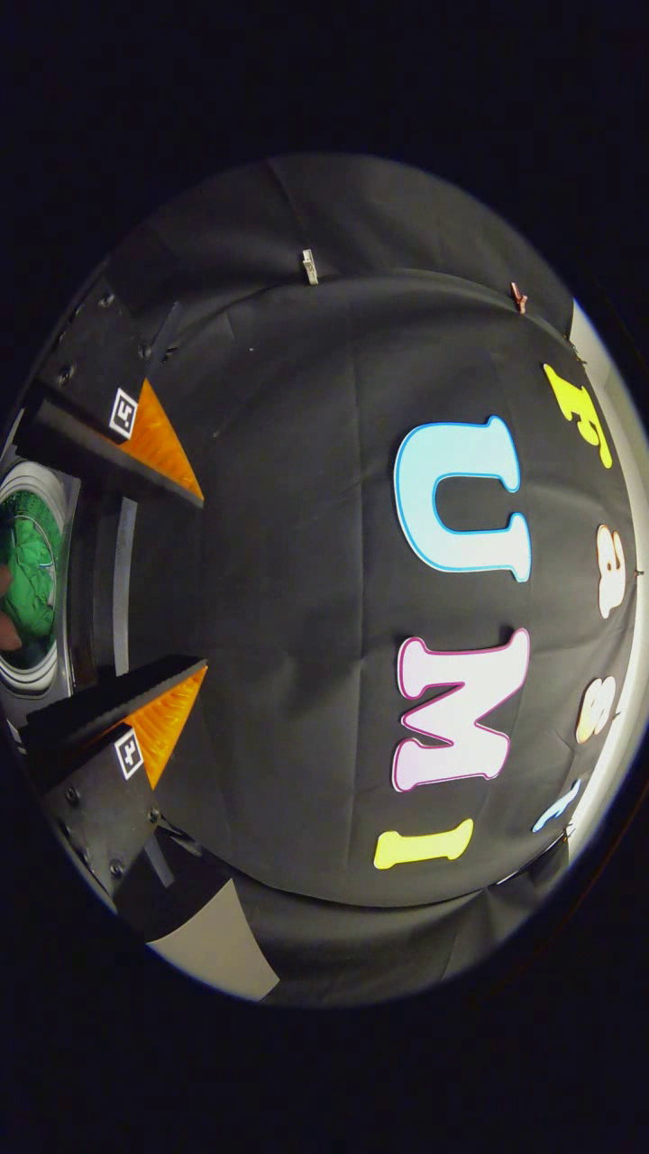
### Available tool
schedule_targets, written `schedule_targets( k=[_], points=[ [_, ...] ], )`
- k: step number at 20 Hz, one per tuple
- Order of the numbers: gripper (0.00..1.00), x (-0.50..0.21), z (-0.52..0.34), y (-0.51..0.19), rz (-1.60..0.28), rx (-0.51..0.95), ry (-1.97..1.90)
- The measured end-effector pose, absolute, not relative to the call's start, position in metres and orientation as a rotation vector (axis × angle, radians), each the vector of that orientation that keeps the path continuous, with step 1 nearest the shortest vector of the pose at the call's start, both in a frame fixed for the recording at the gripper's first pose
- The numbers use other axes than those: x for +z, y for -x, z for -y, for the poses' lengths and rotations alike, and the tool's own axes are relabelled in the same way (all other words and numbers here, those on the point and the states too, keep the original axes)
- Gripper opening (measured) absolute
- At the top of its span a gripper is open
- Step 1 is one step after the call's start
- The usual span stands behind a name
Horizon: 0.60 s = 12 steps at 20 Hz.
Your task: Put the clothes into the washing machine and then close the washing machine lid.
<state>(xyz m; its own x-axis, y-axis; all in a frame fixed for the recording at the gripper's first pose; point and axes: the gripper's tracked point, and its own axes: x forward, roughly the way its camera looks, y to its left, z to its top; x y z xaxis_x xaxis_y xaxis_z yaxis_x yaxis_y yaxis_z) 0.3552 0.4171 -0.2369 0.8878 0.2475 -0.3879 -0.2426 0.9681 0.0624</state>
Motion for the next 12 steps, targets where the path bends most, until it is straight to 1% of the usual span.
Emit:
schedule_targets(
  k=[12],
  points=[
    [1.0,-0.243,-0.41,-0.308,-0.349,0.265,-0.018]
  ],
)
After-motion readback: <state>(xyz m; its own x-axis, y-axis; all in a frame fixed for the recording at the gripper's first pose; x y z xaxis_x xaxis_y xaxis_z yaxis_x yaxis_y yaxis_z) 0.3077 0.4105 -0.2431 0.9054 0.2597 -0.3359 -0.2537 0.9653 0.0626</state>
